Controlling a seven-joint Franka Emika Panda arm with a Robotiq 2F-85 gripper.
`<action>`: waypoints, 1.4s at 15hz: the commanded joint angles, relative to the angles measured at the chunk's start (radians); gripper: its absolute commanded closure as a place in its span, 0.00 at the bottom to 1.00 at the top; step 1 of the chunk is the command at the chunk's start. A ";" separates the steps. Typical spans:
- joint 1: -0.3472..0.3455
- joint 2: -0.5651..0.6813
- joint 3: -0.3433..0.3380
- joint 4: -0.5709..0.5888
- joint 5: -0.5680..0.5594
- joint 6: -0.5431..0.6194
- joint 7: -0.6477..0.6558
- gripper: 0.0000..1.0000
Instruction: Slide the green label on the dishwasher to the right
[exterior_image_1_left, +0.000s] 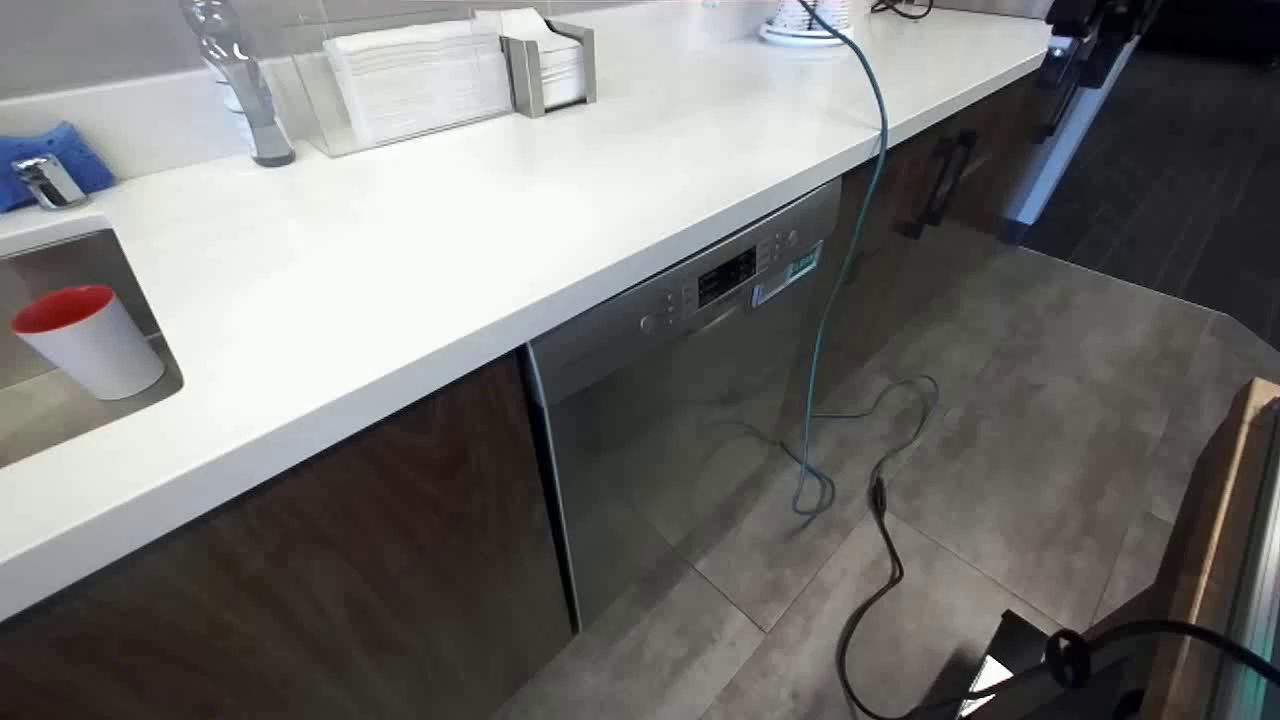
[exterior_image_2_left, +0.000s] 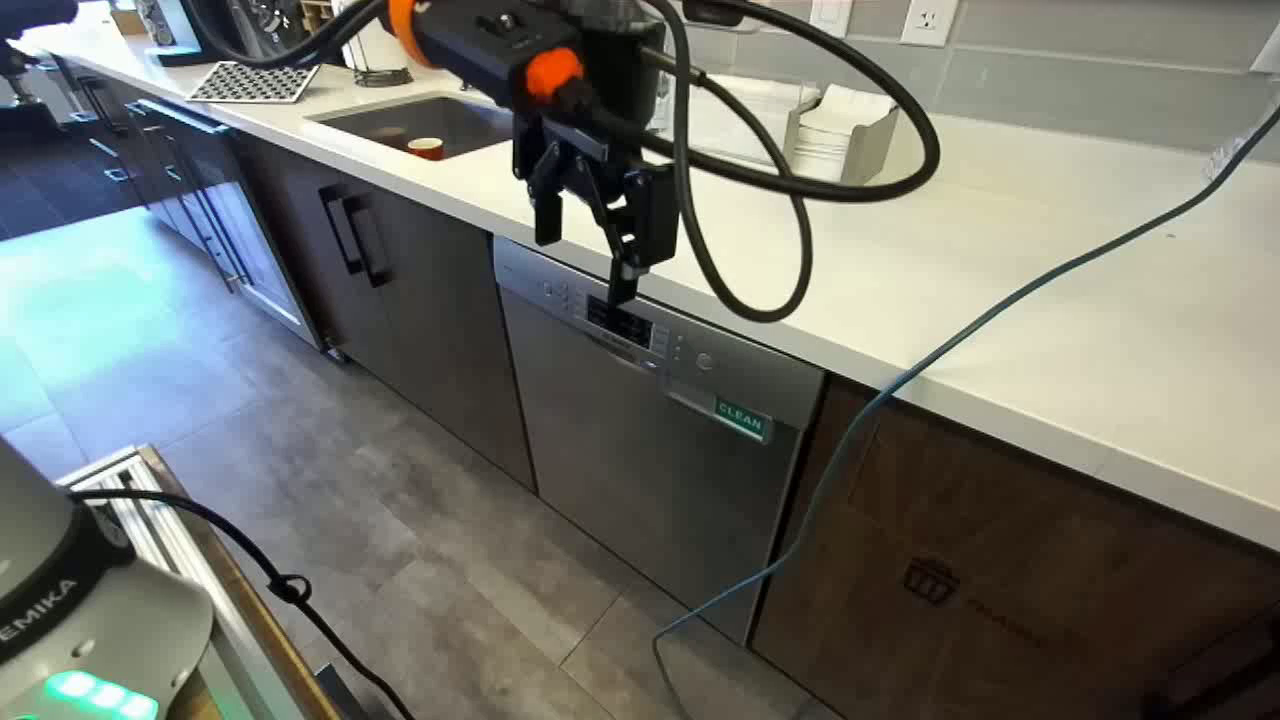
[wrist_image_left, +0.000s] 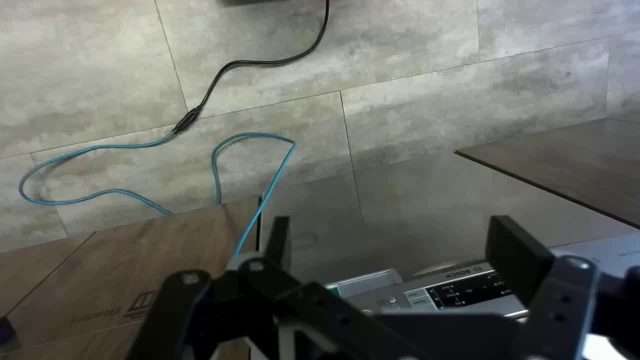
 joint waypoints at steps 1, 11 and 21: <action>-0.016 0.002 0.016 0.001 0.006 -0.002 -0.005 0.00; -0.013 0.021 0.014 0.001 0.009 0.020 -0.013 0.00; 0.027 0.301 -0.005 -0.040 0.219 0.354 -0.301 0.00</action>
